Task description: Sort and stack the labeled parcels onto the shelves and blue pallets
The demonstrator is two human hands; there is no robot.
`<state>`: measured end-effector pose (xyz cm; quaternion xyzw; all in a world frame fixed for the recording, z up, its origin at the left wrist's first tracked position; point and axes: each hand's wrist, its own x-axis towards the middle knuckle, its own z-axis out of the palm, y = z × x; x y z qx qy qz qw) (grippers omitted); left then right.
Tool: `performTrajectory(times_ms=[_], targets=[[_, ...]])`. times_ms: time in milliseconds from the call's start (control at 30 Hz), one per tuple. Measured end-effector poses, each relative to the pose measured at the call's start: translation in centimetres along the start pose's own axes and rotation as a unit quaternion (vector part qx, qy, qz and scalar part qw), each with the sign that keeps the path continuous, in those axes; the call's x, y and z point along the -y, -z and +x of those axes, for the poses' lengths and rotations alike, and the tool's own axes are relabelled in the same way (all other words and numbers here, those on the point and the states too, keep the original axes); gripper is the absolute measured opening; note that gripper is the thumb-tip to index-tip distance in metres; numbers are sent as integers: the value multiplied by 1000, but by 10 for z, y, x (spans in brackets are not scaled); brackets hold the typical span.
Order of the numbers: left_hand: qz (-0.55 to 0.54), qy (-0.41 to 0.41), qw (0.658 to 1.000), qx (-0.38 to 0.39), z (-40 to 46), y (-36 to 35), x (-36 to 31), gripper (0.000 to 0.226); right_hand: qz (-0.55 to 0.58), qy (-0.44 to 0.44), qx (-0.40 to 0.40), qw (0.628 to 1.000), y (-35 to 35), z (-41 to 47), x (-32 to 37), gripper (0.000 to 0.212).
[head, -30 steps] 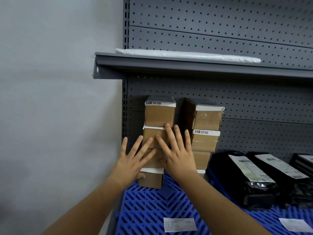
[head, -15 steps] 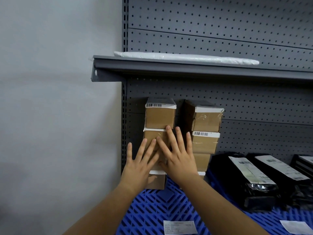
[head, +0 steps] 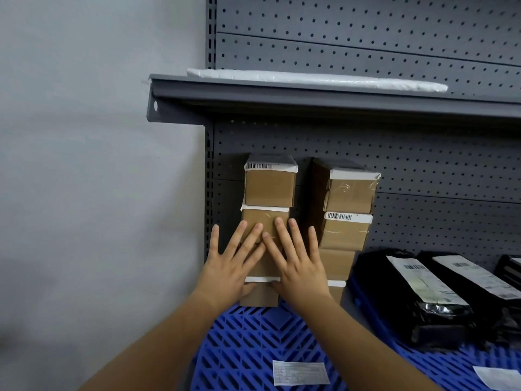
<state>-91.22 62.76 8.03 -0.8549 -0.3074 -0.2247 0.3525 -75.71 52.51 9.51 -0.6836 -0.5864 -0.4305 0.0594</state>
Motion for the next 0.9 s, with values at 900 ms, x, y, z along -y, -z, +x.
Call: performTrajectory(times_ms=[900], targets=[[21,-5,998,-61,26,77,38,101,37,-7,-54,998,56,27,-33,104]])
